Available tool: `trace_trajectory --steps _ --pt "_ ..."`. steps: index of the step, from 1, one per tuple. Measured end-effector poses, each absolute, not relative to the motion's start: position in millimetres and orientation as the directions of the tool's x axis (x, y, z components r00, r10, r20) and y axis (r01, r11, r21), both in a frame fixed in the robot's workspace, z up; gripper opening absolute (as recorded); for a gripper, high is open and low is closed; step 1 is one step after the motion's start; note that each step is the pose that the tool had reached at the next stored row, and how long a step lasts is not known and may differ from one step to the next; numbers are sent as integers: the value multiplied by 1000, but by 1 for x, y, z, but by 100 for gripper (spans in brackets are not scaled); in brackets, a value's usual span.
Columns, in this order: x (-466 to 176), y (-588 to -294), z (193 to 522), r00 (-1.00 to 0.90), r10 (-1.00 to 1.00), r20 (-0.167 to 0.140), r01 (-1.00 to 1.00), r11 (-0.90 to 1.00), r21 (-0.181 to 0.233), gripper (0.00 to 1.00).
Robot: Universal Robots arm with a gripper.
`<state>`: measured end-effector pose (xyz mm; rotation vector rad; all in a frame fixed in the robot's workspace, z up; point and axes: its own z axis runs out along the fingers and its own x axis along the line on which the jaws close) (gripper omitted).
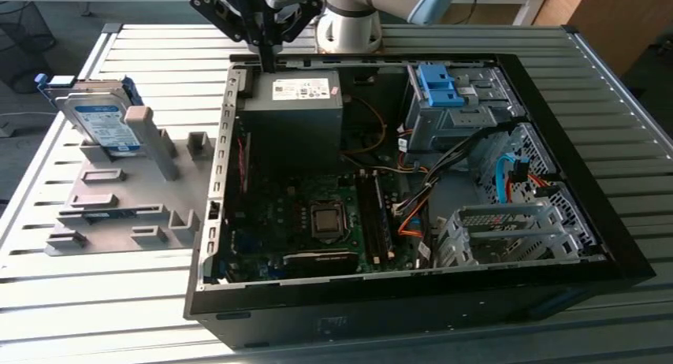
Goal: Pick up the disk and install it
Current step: 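Reach for the disk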
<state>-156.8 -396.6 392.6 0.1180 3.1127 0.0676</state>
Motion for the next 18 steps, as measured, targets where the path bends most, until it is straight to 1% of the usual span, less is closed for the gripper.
trace_trajectory --steps 18 --pt "-165 -396 392 -997 76 -24 75 996 44 11"
